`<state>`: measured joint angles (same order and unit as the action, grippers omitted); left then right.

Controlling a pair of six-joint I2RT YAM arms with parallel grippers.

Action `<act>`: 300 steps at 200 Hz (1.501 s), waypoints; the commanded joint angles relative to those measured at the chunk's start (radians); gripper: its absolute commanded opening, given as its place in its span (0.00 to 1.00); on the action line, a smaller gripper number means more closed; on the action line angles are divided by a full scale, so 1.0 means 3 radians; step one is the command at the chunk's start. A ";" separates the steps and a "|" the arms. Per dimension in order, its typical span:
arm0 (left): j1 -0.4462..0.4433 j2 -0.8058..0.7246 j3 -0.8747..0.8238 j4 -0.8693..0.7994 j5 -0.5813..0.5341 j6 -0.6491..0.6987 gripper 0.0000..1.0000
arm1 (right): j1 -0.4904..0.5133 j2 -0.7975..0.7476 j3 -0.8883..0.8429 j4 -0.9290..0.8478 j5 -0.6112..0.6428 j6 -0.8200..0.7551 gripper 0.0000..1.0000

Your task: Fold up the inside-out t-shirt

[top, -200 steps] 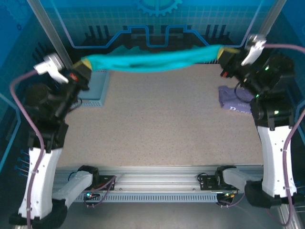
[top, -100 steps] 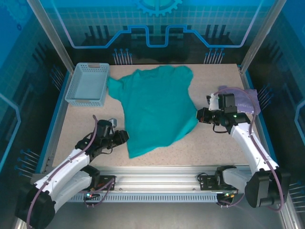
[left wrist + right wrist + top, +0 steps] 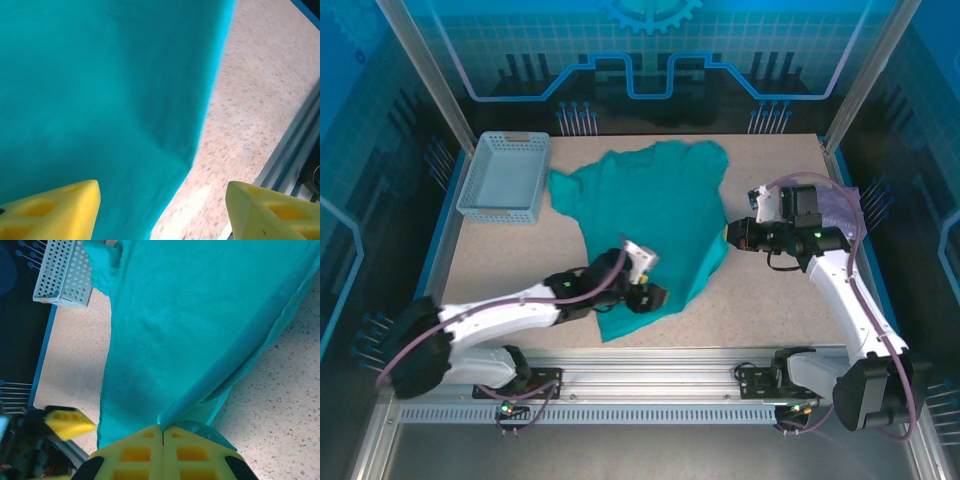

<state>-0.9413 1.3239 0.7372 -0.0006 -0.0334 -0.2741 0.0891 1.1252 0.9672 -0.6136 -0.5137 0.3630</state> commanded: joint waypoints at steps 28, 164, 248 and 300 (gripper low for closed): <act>-0.0165 0.0931 0.0494 0.0701 -0.0099 0.0731 0.68 | -0.0181 -0.0119 0.0113 -0.0093 -0.0223 0.0072 0.00; -0.0082 0.1336 0.0500 0.0886 -0.0195 0.0741 0.11 | -0.0276 -0.0097 0.0094 -0.0185 0.0045 -0.0076 0.00; 0.0395 0.0890 0.0405 0.0987 0.0623 0.0007 0.00 | 0.0057 0.0367 0.0210 -0.0203 0.1266 -0.0314 0.50; 0.0680 0.0549 0.0797 0.0160 0.0842 -0.0146 0.00 | 0.0854 -0.0939 -0.0784 0.0570 0.1326 -0.0523 0.87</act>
<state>-0.7517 1.5467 0.8932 0.1944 0.1562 -0.2886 0.2180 1.0054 0.8742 -0.5838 -0.1261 0.2329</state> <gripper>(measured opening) 0.055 0.879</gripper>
